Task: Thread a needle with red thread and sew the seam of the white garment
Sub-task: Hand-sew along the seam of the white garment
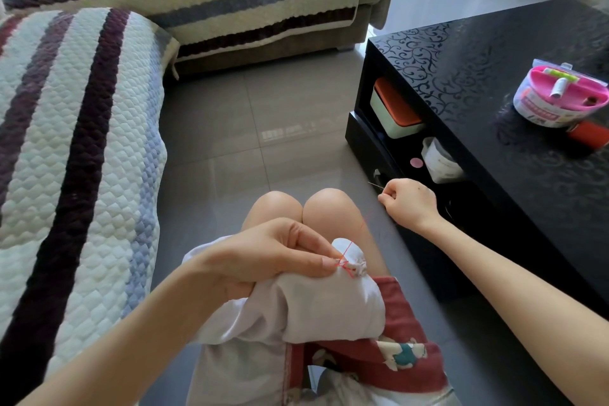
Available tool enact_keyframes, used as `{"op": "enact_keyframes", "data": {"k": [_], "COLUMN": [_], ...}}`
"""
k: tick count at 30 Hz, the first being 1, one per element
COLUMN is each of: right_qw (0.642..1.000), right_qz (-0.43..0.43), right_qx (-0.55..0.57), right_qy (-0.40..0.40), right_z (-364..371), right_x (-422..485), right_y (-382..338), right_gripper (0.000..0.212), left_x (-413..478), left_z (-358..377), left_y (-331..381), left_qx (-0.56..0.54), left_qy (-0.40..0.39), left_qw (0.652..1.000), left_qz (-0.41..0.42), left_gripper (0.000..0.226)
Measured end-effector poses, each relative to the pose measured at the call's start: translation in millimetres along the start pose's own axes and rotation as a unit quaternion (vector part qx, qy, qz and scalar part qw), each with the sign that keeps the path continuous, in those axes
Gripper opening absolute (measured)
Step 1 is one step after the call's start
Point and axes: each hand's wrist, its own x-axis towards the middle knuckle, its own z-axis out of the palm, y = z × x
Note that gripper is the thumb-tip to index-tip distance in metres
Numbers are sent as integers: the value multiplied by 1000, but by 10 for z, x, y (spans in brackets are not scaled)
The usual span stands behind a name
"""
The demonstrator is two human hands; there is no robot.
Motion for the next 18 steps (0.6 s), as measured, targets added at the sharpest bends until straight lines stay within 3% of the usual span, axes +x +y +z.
{"op": "enact_keyframes", "data": {"k": [12, 15, 18], "right_qw": [982, 989, 996], "right_qz": [111, 113, 63], "right_qx": [-144, -90, 53], "right_qy": [-51, -42, 21], "right_z": [327, 366, 194], "right_x": [102, 74, -25], "right_y": [491, 488, 285], "right_gripper": [19, 21, 22], "left_x": [-34, -19, -16], "left_z": [3, 12, 6], "left_y": [12, -1, 4], "left_qx": [1, -9, -2], "left_qy": [-1, -2, 13], "left_qw": [1000, 1000, 1000], "left_qz": [-9, -13, -4], "left_gripper": [14, 14, 14]}}
